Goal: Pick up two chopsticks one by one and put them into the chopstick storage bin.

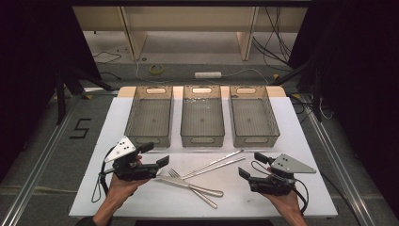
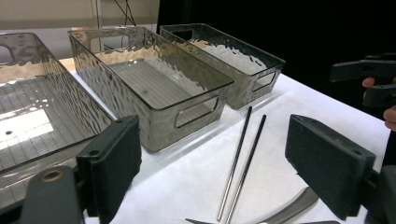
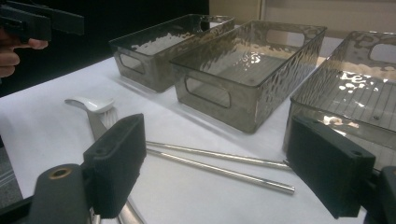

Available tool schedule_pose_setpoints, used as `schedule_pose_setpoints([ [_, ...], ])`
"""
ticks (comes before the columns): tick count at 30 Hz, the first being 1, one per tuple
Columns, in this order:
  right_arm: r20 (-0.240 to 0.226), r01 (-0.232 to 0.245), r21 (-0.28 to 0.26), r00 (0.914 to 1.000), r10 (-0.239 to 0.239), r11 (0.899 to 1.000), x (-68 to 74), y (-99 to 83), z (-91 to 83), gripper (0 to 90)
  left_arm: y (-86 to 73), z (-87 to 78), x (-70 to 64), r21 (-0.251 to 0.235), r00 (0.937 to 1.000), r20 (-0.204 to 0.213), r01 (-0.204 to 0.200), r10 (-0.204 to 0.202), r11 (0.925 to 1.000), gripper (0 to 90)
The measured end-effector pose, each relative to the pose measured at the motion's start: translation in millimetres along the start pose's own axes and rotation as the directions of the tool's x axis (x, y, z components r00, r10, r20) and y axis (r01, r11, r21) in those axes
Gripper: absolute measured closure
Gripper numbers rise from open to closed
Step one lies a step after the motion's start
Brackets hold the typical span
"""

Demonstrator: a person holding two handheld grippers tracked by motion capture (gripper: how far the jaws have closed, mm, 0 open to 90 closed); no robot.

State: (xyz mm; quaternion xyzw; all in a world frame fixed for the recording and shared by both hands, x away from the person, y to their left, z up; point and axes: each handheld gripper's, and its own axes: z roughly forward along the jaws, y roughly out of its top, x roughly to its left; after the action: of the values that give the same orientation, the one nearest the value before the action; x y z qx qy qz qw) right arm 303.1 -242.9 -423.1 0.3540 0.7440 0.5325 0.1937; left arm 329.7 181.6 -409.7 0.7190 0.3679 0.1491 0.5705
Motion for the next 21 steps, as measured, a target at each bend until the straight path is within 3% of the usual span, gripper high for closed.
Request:
schedule_pose_setpoints([
  [10,-0.003,0.030,0.030,0.9995,-0.030,0.999,-1.0,3.1,1.2,21.0,0.0,0.0,0.0,-0.005,1.0000,-0.003,0.004,-0.004,1.0000,18.1],
  [18,-0.078,0.097,0.112,0.9931,-0.088,0.989,-2.3,20.1,10.3,21.9,0.3,0.8,0.0,-0.003,1.0000,-0.004,0.000,0.000,1.0000,18.0],
  [21,-0.084,0.126,0.141,0.9897,-0.115,0.982,-2.9,26.2,14.9,22.0,0.2,0.4,0.0,0.002,1.0000,-0.004,-0.006,0.006,1.0000,18.0],
])
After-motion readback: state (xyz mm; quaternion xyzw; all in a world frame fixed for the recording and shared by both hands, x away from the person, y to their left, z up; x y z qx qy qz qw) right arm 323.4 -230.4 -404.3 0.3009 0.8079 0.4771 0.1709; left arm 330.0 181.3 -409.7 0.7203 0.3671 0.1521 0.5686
